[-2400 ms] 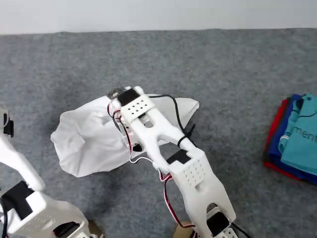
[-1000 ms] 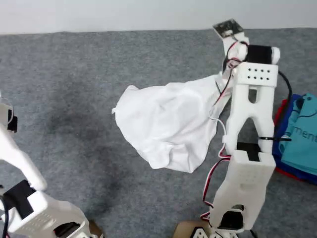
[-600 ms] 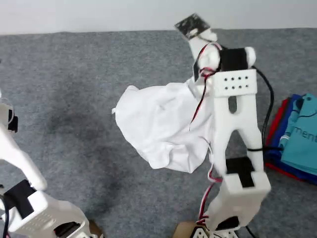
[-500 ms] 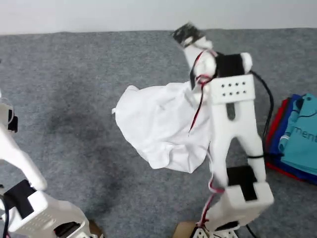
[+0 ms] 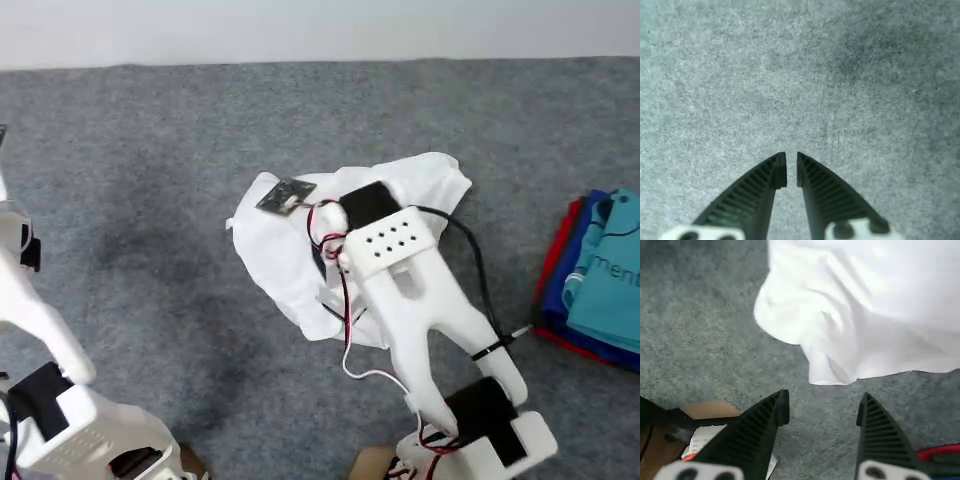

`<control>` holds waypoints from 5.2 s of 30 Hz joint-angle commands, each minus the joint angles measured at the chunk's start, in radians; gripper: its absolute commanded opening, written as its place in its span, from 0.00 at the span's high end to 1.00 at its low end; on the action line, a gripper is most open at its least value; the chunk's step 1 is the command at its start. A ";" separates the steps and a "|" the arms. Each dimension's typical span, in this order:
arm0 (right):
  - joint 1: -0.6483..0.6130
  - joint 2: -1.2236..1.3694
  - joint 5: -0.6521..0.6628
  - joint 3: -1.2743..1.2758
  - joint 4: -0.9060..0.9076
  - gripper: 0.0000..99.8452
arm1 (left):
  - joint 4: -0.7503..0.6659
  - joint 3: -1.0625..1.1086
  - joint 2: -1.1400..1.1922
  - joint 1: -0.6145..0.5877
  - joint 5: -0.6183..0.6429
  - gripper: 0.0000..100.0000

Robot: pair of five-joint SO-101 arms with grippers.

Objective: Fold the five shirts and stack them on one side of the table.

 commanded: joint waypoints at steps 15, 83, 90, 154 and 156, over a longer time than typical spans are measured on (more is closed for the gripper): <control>0.042 0.206 -0.008 -0.006 -0.117 0.78 | -0.043 0.013 -0.049 0.005 0.006 0.96; 0.769 -0.272 0.155 -0.468 -0.031 0.99 | -0.496 0.423 0.126 1.023 -0.133 0.85; 0.769 -0.272 0.155 -0.468 -0.035 0.99 | -0.503 0.423 0.129 1.065 -0.133 0.85; 0.851 -0.865 0.390 -0.574 -0.826 0.99 | -0.081 -0.352 -0.973 0.792 -0.184 1.00; 0.851 -0.898 0.417 -0.574 -0.826 0.99 | -0.084 -0.352 -1.025 0.790 -0.219 1.00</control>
